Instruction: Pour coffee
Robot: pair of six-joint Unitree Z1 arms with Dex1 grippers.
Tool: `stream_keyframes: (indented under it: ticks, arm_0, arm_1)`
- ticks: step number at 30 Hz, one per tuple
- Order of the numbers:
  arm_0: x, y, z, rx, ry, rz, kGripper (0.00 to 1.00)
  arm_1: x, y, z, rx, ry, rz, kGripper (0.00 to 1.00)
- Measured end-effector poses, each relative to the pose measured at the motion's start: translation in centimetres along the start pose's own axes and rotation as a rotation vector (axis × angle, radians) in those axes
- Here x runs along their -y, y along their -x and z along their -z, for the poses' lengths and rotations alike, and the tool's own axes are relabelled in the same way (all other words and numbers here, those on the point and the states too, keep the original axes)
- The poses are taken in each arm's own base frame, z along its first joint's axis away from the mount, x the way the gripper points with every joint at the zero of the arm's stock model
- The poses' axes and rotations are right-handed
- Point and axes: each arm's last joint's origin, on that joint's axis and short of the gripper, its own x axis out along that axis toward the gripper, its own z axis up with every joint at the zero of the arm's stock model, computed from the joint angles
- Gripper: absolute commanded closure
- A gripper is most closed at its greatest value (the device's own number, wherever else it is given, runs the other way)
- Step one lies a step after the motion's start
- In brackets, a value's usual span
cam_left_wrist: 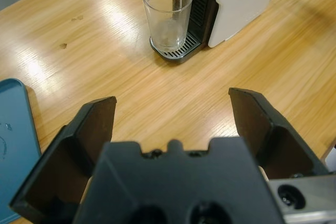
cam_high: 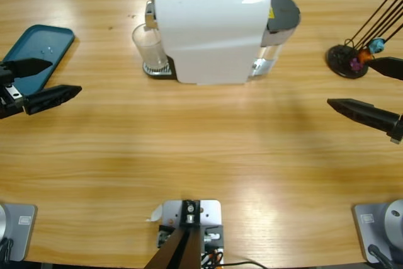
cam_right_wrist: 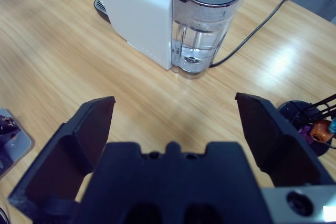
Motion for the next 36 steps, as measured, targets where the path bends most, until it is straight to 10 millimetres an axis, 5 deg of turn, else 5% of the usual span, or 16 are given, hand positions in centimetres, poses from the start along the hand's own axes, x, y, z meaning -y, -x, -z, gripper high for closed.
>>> stream_keyframes:
  ticks: [36]
  arm_0:
    - [-0.02,-0.42,-0.15,0.011,0.078,0.001,0.059]
  arm_1:
    - [0.0,-0.07,-0.02,-0.001,-0.009,0.0,0.0]
